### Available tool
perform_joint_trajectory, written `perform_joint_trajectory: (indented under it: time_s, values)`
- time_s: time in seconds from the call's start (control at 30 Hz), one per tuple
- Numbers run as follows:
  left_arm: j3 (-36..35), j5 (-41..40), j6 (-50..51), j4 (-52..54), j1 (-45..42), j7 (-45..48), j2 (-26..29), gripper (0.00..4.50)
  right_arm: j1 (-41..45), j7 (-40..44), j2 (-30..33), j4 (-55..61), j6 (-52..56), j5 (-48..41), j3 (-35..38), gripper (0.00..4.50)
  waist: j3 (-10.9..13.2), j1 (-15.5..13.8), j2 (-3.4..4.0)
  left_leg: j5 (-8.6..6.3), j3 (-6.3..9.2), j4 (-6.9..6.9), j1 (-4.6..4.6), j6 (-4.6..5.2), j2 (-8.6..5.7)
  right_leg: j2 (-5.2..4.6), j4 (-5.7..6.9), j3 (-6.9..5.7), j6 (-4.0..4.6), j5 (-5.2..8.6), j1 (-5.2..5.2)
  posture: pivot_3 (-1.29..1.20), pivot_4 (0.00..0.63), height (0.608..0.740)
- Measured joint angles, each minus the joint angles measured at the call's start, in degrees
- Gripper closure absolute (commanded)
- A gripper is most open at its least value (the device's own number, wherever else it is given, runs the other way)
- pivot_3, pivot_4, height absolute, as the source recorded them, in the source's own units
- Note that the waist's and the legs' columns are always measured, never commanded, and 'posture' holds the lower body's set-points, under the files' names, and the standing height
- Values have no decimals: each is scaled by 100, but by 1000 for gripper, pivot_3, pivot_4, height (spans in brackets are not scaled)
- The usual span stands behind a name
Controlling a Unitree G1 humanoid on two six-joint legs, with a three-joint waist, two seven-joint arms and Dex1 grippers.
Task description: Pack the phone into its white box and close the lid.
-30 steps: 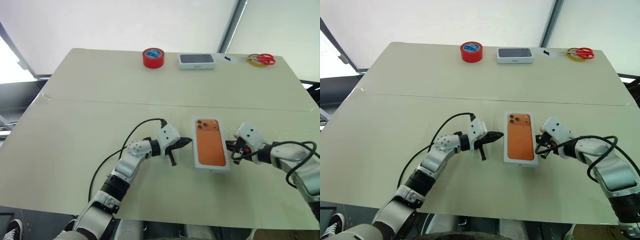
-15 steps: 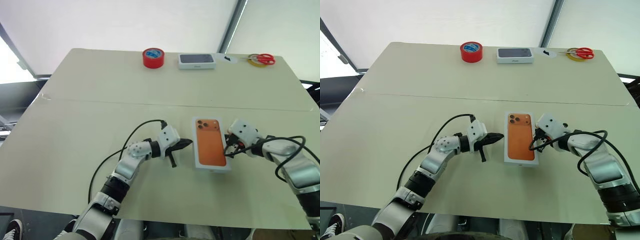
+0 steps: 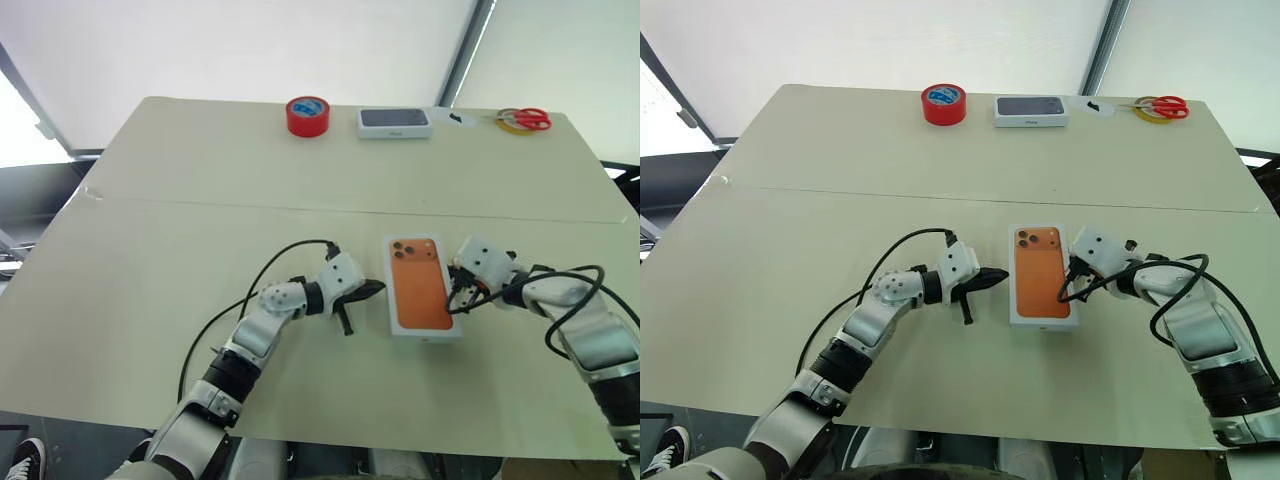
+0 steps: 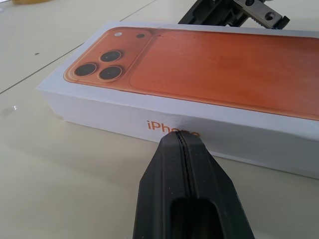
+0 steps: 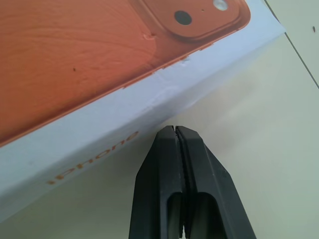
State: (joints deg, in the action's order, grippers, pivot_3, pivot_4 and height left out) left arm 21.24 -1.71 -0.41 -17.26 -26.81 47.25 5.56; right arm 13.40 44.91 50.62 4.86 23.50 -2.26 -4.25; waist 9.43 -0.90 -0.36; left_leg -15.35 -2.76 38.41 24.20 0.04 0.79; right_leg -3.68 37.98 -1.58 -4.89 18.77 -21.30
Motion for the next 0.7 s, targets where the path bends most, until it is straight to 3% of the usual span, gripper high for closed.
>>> perform_joint_trajectory:
  time_s: [0.47, 0.6, 0.7]
  values:
    - [-34, -24, 3, 67, 31, -18, 136, 4500, 87, 89, 62, -299, -565, 501, -53, 4452, 0, 12, 0, 0, 0, 5, -5, -1, 1, 1, 1, 0, 0, 0, 6, 0, 150, 740]
    - [-367, -342, 231, 289, -17, -101, 90, 4500, 308, 280, -275, -511, -101, -222, 441, 4452, 1, 12, 0, 2, 0, 6, -3, -3, 3, 1, 4, 0, 0, 0, 4, 0, 150, 740]
    - [-586, -461, 366, 264, -565, -233, -119, 4500, 387, 703, -320, -318, 259, -1019, 946, 4452, 1, -38, 1, 1, 6, 22, 8, -3, 2, 2, 5, -5, 0, 0, 4, 0, 150, 740]
